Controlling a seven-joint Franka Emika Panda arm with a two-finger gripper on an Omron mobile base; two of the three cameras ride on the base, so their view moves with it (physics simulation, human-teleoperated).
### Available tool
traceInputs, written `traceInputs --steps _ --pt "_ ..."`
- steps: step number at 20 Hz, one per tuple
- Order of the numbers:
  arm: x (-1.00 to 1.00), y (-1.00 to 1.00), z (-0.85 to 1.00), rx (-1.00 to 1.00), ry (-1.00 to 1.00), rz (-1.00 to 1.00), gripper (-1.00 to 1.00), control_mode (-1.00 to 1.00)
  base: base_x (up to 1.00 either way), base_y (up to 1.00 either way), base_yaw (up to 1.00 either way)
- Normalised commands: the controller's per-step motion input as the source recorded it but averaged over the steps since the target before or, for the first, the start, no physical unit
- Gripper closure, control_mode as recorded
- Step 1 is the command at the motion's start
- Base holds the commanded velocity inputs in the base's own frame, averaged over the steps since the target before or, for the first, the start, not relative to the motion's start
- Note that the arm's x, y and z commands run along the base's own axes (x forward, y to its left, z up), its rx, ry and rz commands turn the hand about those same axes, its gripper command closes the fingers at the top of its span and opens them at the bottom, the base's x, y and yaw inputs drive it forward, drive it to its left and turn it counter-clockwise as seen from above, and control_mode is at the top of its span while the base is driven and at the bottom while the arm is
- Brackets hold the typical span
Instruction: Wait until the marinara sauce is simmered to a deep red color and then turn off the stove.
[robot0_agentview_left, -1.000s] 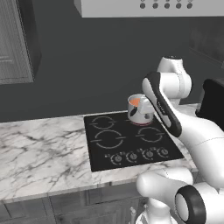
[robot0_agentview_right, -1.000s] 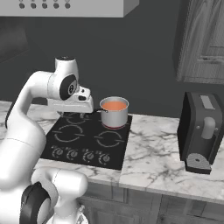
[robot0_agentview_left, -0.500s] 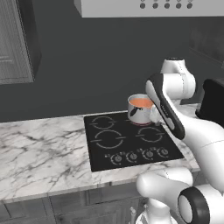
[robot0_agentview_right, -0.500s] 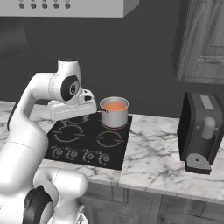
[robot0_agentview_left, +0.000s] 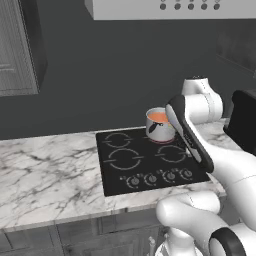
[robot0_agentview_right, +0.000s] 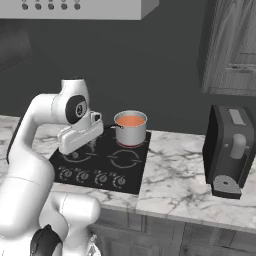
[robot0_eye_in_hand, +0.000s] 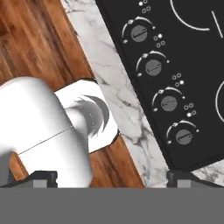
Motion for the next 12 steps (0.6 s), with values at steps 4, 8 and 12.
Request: traceInputs --steps 4,8,12 --pt "-0.18 0.0 -0.23 0.0 0.0 0.58 -1.0 -1.0 0.0 0.0 0.0" --pt "-0.03 0.0 -0.24 0.0 0.01 0.6 -1.0 -1.0 0.0 0.0 0.0" --pt "0.01 -0.02 -0.32 0.0 0.02 0.58 -1.0 -1.0 0.0 0.0 0.0"
